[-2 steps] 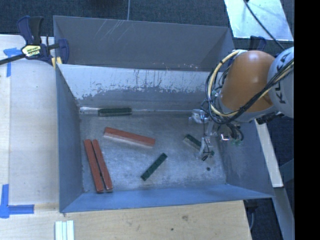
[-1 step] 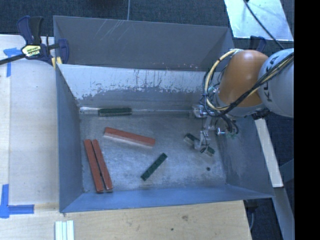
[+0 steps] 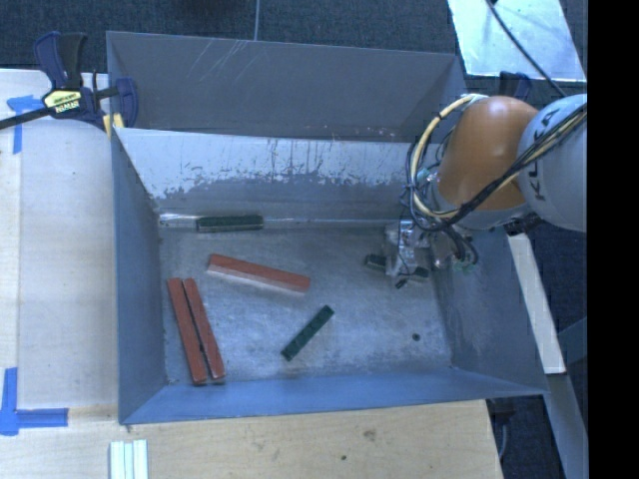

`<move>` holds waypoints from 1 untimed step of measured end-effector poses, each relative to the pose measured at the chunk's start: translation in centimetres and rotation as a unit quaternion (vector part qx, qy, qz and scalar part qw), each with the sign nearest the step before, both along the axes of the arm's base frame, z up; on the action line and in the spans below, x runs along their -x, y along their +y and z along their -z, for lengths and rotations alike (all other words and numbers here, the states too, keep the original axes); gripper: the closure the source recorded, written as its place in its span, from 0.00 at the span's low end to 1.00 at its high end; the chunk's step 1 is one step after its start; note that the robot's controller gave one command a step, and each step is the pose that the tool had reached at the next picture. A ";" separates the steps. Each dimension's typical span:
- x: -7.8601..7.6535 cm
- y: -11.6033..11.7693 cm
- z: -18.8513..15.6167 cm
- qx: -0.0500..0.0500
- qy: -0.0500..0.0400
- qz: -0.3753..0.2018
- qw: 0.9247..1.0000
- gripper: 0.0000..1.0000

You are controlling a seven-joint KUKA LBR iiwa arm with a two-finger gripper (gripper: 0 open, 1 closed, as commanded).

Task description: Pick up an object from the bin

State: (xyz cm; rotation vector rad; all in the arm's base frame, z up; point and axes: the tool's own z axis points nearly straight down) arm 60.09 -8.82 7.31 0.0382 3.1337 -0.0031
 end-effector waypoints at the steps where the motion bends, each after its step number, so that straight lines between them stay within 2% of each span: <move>1: 0.1 0.1 0.2 -0.001 0.002 0.000 1.000 0.00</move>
Offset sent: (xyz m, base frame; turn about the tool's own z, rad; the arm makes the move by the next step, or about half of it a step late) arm 0.0000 0.0000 0.0000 0.0000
